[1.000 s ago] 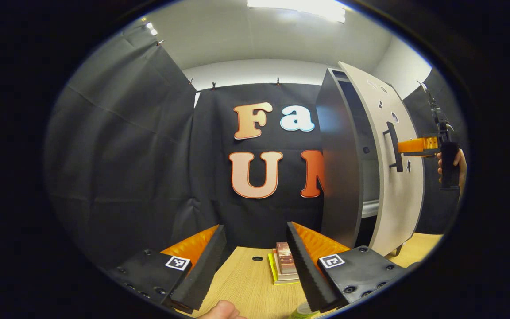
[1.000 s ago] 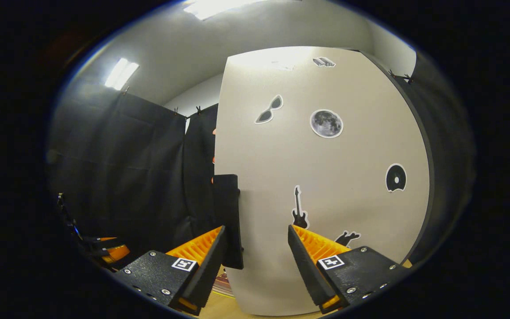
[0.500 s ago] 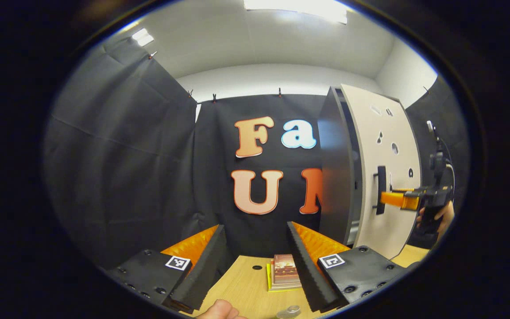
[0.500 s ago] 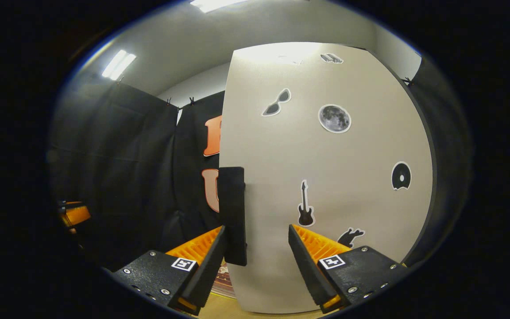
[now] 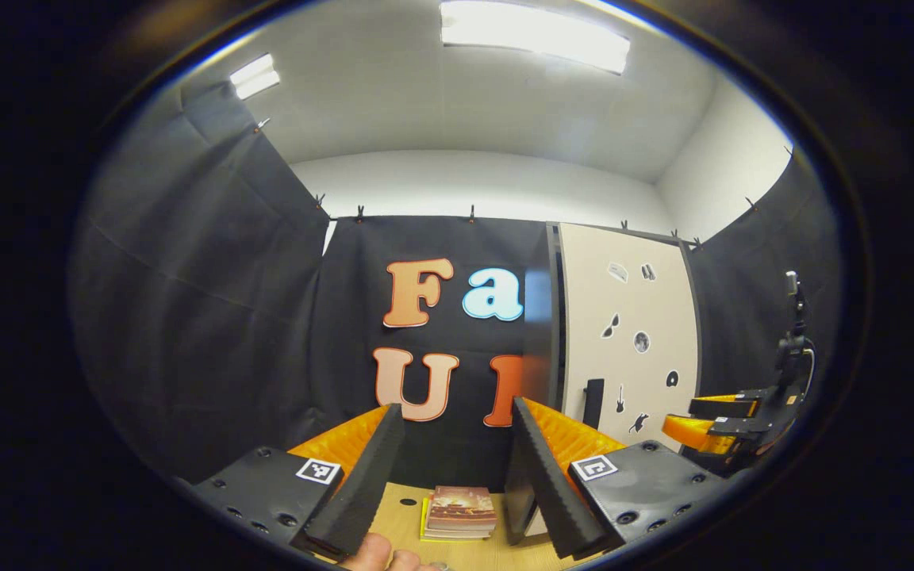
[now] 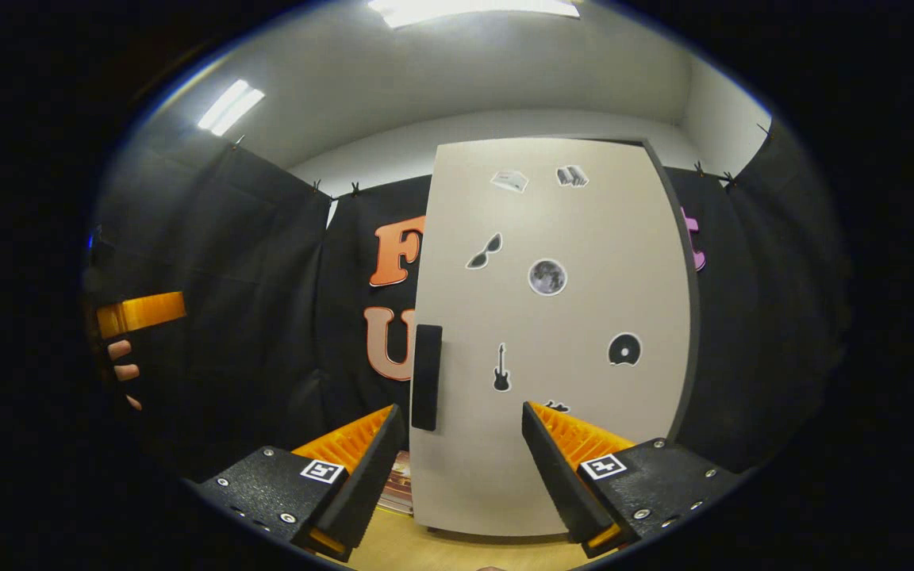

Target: Open the cabinet door with the right hand, grasp the bottle in the cabinet with the left hand and place it on the coaster, then close the cabinet door with the right hand.

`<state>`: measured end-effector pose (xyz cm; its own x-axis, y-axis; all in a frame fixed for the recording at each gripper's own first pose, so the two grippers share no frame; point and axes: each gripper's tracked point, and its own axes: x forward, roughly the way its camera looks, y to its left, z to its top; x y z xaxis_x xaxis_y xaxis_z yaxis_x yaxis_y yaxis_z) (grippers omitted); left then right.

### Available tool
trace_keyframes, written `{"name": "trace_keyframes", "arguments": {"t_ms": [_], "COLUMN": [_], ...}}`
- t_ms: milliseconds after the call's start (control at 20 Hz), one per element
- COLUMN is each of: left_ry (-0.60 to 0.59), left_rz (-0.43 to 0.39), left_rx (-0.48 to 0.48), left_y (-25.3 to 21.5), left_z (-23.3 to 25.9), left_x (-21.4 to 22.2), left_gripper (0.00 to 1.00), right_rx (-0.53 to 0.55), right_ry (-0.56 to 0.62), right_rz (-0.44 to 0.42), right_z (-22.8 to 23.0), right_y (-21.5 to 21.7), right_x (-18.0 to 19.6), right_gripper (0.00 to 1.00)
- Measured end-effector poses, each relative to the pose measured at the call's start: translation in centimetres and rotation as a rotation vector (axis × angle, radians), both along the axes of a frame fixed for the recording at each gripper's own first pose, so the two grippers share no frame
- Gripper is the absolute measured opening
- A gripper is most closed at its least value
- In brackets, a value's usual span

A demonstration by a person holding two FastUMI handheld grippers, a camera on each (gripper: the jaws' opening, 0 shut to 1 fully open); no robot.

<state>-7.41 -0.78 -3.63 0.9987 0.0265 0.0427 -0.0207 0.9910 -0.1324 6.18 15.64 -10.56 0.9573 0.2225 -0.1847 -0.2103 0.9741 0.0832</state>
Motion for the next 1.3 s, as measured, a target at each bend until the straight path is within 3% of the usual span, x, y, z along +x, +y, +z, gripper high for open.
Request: {"name": "trace_keyframes", "arguments": {"t_ms": [300,500,900,1300], "left_ry": [0.078,0.084,0.086,0.095], "left_rz": [-0.066,-0.083,-0.075,-0.061], "left_rx": [-0.029,-0.019,-0.013,0.025], "left_y": [-3.8,-5.9,-8.6,-10.3], "left_z": [-2.1,-1.7,-0.8,-1.5], "left_x": [3.8,5.1,5.2,5.7], "left_gripper": [0.92,0.92,0.93,0.9], "right_rx": [-0.066,-0.068,-0.095,-0.044], "right_ry": [-0.015,-0.058,-0.137,-0.134], "right_rz": [-0.106,-0.107,-0.101,-0.108], "right_z": [3.2,6.1,9.5,8.9], "right_y": [-7.7,-9.5,-10.5,-13.0], "right_x": [-5.6,-8.4,-9.6,-9.6], "right_gripper": [0.93,0.93,0.93,0.93]}}
